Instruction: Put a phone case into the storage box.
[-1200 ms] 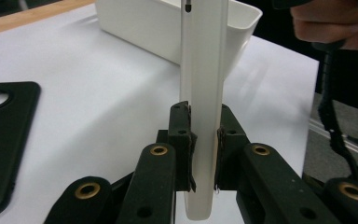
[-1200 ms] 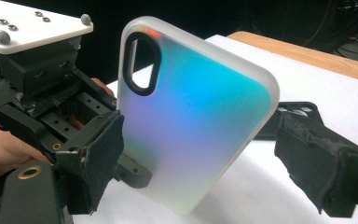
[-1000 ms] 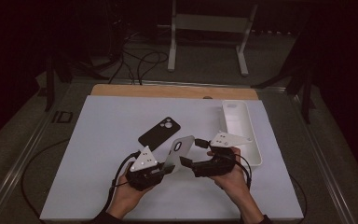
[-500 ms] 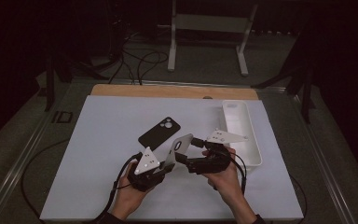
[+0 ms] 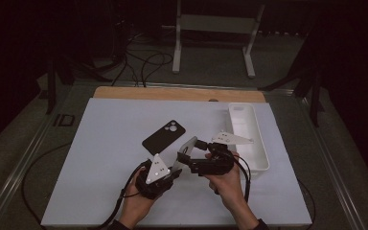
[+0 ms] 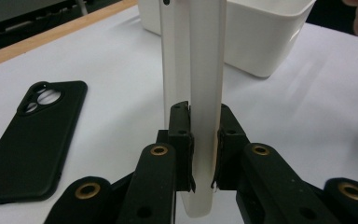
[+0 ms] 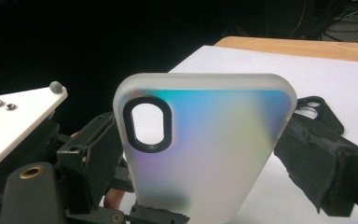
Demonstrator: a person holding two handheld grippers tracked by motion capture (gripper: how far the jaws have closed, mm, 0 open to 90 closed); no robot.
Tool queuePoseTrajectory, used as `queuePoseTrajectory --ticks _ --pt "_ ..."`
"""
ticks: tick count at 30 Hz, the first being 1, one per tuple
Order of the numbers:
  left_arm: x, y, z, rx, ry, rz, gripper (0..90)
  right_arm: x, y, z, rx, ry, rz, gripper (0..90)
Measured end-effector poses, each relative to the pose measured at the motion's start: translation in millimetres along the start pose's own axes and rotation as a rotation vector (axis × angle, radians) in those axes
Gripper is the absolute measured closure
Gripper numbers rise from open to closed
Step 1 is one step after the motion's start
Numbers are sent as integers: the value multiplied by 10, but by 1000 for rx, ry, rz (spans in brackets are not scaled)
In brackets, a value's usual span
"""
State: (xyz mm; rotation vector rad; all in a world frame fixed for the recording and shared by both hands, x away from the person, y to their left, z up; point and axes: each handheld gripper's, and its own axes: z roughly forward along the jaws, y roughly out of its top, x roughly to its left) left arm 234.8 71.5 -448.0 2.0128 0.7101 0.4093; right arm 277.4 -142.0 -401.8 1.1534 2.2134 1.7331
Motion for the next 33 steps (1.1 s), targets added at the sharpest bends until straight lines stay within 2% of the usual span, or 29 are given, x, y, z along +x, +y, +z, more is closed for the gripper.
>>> queuePoseTrajectory --ticks 11,23,33 --pt "-29 20 -4 -16 -4 -8 806 -11 -4 5 -29 12 24 157" --pt "-36 25 -14 -22 -7 -4 804 70 4 -18 -45 -11 -39 169" --pt "-34 27 -8 -18 -10 -2 795 67 1 -23 -44 -11 -38 170"
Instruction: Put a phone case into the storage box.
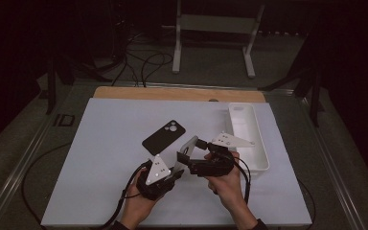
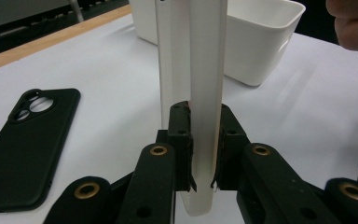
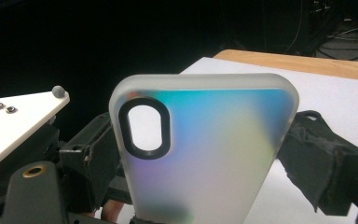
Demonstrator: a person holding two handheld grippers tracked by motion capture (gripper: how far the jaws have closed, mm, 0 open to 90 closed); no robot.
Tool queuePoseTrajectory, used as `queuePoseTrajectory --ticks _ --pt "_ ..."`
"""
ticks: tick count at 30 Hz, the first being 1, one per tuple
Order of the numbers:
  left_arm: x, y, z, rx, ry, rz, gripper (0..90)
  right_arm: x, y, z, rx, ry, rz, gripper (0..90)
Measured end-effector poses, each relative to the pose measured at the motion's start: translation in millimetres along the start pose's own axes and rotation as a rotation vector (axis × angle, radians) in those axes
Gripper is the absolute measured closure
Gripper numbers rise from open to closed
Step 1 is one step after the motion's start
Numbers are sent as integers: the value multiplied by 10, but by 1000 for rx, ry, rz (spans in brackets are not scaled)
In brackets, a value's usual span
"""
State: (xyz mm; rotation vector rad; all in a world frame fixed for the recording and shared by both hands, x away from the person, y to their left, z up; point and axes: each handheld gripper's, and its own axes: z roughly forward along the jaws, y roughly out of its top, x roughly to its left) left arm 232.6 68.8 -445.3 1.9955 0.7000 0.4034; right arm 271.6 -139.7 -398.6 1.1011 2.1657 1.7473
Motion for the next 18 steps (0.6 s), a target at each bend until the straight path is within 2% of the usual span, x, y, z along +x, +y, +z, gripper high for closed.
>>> queuePoseTrajectory --ticks 6,7,9,18 --pt "-5 -3 -11 2 -10 13 778 6 0 7 2 2 -6 170" --pt "-4 -4 -16 1 -13 15 746 4 1 9 2 -1 -9 170" --pt "-3 -6 -30 -1 -15 18 741 1 1 9 1 -2 -5 170" --pt "27 -16 -87 0 0 13 685 -23 15 -3 -5 -15 -12 169"
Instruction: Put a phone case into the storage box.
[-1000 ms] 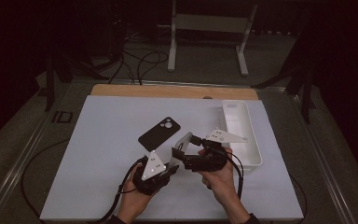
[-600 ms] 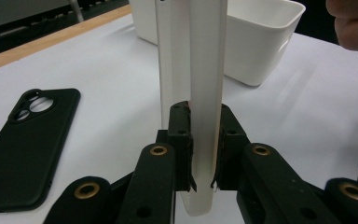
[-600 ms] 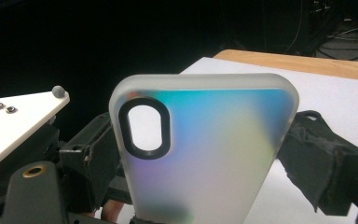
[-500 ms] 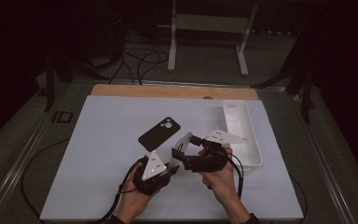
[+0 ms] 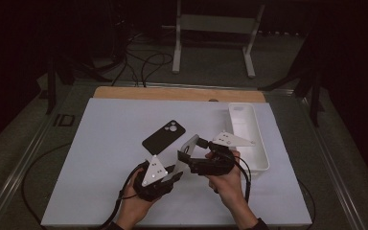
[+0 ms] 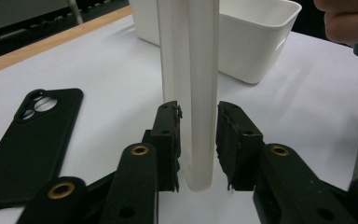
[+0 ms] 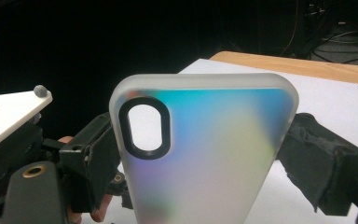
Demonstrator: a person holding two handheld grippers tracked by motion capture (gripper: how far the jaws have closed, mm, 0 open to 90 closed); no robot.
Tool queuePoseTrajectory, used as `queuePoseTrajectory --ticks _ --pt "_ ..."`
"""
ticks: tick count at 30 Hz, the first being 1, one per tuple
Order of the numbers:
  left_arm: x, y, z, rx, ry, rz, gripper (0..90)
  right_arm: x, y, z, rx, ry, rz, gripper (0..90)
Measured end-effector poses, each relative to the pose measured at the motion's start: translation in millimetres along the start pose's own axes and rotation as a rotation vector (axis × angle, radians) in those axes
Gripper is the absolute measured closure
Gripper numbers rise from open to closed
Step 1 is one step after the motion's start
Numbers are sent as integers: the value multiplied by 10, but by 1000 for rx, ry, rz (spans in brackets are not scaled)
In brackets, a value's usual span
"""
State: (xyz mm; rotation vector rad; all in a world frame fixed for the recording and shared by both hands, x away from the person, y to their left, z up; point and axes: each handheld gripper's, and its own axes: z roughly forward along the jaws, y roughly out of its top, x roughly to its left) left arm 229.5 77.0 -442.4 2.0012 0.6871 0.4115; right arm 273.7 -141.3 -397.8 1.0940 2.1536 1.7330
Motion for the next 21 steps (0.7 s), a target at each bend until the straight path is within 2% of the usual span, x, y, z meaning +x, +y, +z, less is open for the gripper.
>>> queuePoseTrajectory --ticks 4,8,12,13,14,15,21 --pt "11 2 -22 5 4 1 653 -6 7 -1 3 -5 0 170" --pt "24 1 -41 4 17 -5 561 -12 12 0 5 -8 -3 170" --pt "63 -15 -90 -3 43 -28 429 -17 18 0 4 -12 -5 170" --pt "86 -28 -123 -15 61 -46 429 -19 19 0 5 -13 -6 170" --pt "100 -34 -143 -19 65 -55 347 -24 21 -1 5 -15 -8 170" --pt "120 -41 -162 -22 63 -61 314 -26 23 -2 5 -17 -9 170" --pt "214 -90 -282 -32 97 -82 142 -38 25 -3 6 -21 -10 170"
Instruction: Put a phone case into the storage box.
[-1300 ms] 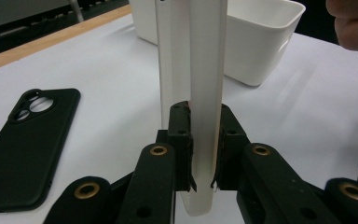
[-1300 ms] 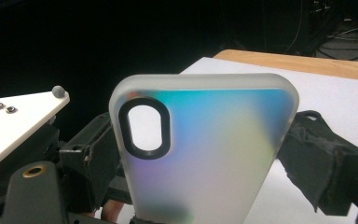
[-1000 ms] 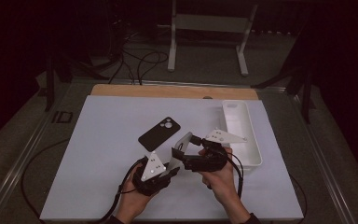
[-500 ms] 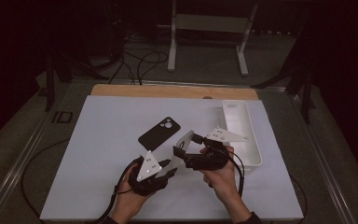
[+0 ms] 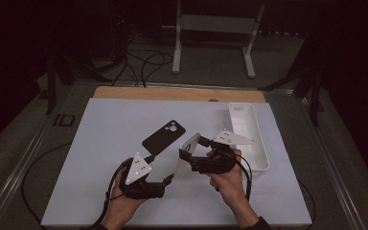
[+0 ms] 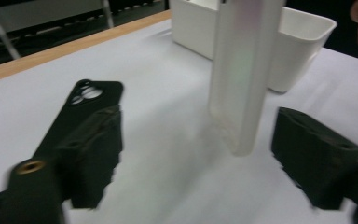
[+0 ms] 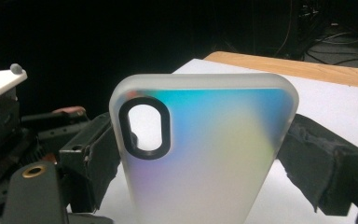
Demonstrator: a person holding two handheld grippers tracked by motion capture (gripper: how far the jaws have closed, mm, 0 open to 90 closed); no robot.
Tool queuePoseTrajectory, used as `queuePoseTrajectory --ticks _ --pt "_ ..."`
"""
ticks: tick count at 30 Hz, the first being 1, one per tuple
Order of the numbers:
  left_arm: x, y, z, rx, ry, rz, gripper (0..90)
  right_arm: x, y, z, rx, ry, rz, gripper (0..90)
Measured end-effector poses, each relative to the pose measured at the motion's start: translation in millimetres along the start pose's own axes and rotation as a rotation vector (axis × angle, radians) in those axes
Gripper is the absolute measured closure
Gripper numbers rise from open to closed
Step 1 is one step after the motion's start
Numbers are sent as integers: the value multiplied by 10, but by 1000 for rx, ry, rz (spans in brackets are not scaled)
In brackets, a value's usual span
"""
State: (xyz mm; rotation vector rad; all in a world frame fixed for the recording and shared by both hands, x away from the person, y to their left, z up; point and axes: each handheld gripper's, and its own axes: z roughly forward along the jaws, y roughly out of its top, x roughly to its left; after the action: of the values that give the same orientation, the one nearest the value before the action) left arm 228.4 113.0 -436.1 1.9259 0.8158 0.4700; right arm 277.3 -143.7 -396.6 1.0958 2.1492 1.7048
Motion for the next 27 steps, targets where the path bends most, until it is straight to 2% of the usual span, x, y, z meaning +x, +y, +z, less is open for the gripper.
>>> queuePoseTrajectory --ticks 6,8,11,12,14,21,27 --pt "102 -40 -81 -7 19 -30 28 -2 10 4 -1 0 -1 170" --pt "158 -76 -116 -12 44 -37 11 2 14 2 0 0 -1 170" --pt "177 -91 -126 -14 52 -39 4 1 17 -1 -2 -2 -2 170" --pt "219 -131 -156 -23 75 -50 2 -4 19 -5 -1 -4 -3 170" --pt "251 -159 -184 -26 94 -53 1 -7 20 -6 -1 -4 -4 170" --pt "364 -242 -275 -51 139 -66 0 -13 28 -17 -5 -7 -5 170" --pt "455 -351 -322 -45 183 -73 0 -16 44 -21 -2 -11 -9 170"
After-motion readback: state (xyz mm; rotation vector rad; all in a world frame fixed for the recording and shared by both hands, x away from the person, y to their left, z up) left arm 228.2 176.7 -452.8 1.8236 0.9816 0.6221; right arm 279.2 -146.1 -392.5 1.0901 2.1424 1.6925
